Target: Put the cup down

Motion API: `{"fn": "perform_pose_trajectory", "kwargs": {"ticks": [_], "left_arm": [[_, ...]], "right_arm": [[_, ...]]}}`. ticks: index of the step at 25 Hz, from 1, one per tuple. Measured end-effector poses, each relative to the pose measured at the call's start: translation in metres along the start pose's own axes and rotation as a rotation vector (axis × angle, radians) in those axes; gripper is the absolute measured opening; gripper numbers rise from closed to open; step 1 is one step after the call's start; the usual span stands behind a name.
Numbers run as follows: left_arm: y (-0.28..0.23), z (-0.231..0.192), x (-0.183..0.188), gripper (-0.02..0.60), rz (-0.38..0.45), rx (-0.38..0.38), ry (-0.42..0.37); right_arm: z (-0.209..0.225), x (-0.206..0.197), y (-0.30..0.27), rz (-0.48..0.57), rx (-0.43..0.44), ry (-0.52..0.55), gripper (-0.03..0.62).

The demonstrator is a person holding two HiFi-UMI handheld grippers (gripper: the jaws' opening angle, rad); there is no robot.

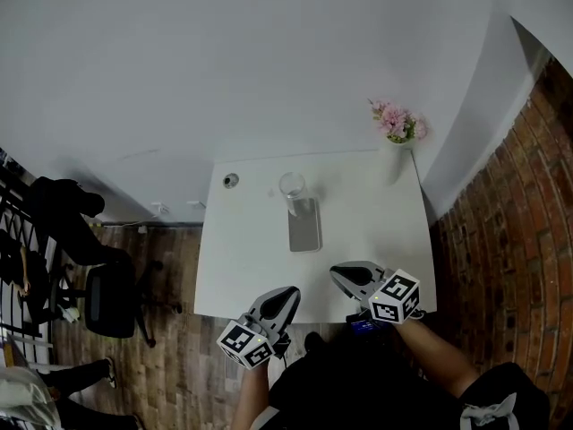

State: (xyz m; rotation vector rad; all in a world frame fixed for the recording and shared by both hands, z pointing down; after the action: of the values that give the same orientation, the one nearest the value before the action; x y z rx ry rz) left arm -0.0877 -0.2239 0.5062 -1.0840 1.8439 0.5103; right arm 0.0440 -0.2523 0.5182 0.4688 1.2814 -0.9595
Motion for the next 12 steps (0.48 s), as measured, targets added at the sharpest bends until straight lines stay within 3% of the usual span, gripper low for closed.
{"fn": "perform_pose_trajectory", "kwargs": {"ticks": [1, 12], "left_arm": [[0.000, 0.002, 0.001, 0.008, 0.009, -0.014, 0.007], [-0.011, 0.018, -0.003, 0.007, -0.022, -0.071, -0.022]], "right_arm": [[0.001, 0.002, -0.001, 0.002, 0.004, 0.001, 0.012], [-0.008, 0.003, -0.012, -0.016, 0.029, 0.028, 0.011]]}}
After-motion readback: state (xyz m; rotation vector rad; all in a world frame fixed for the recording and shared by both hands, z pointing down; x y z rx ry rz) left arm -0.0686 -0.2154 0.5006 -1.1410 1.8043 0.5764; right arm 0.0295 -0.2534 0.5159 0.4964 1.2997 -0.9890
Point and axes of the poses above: the fingertips, and each gripper's own axes: y backward along the fingers, z to its right, x out of its top, the point moved 3 cm from there along y, backward along the fingers, and after that the axes turned 7 degrees about y, right-handed, at the moved point
